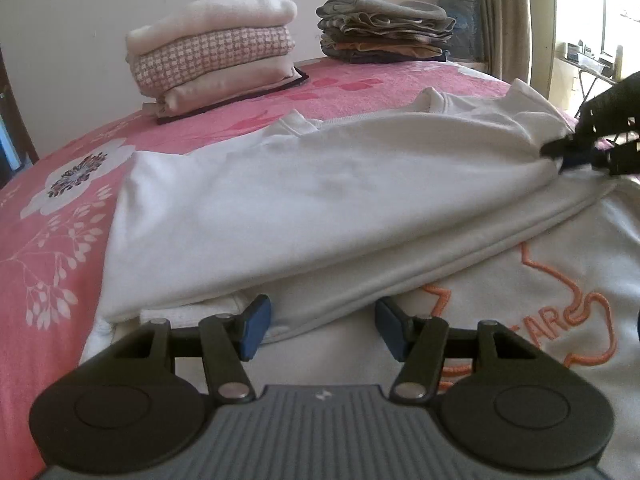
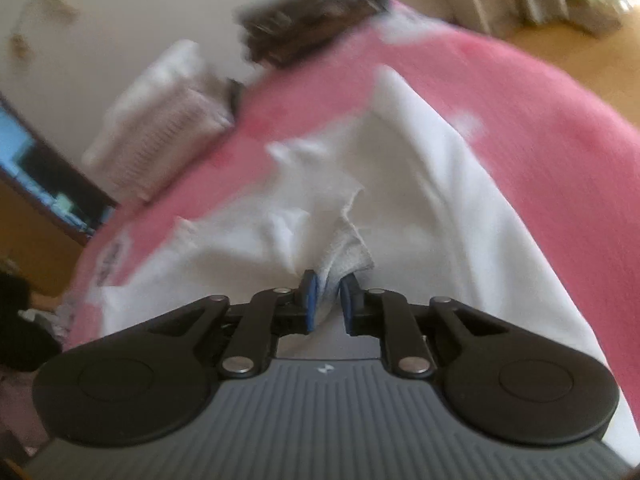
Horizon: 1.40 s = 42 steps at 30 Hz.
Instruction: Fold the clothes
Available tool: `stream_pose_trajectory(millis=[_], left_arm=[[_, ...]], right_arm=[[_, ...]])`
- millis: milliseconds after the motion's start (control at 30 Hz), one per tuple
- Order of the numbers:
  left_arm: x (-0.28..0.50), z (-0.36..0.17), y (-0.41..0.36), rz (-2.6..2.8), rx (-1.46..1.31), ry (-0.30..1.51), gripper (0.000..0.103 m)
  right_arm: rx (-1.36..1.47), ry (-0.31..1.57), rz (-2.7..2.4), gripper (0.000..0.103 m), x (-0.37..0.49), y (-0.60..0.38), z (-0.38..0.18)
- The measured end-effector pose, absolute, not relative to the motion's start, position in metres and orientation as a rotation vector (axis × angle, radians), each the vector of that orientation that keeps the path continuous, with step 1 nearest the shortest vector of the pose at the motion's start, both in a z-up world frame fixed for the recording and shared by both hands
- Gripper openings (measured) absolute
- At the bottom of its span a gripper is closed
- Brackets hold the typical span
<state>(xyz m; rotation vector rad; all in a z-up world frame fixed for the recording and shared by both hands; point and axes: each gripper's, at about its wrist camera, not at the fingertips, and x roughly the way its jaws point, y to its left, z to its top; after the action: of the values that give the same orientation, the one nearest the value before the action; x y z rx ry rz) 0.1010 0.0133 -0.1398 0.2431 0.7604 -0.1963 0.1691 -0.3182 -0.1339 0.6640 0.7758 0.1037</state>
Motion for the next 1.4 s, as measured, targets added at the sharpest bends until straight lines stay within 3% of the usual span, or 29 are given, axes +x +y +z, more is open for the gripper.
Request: stream_pose_trajectory(millis=[267, 567, 833, 1133, 1400], left_arm=[[0.101, -0.139, 0.014, -0.200, 0.243, 0.760, 0.060], [0.100, -0.141, 0.013, -0.207, 0.246, 0.751, 0.062], [0.087, -0.126, 0.029, -0.270, 0.197, 0.725, 0.062], [0.090, -0.097, 0.047, -0.290, 0.137, 0.599, 0.064], [0.125, -0.133, 0.043, -0.204, 0.187, 0.763, 0.068]], right_arm=[[0.690, 0.713, 0.021, 0.022, 0.154, -0.331, -0.120], [0.326, 0.564, 0.180, 0.027, 0.158, -0.269, -0.073], [-0.029, 0.724, 0.147, 0.024, 0.175, -0.239, -0.131], [0.282, 0.672, 0.126, 0.028, 0.159, -0.292, -0.095], [0.372, 0.753, 0.122, 0.041, 0.185, -0.301, -0.109]])
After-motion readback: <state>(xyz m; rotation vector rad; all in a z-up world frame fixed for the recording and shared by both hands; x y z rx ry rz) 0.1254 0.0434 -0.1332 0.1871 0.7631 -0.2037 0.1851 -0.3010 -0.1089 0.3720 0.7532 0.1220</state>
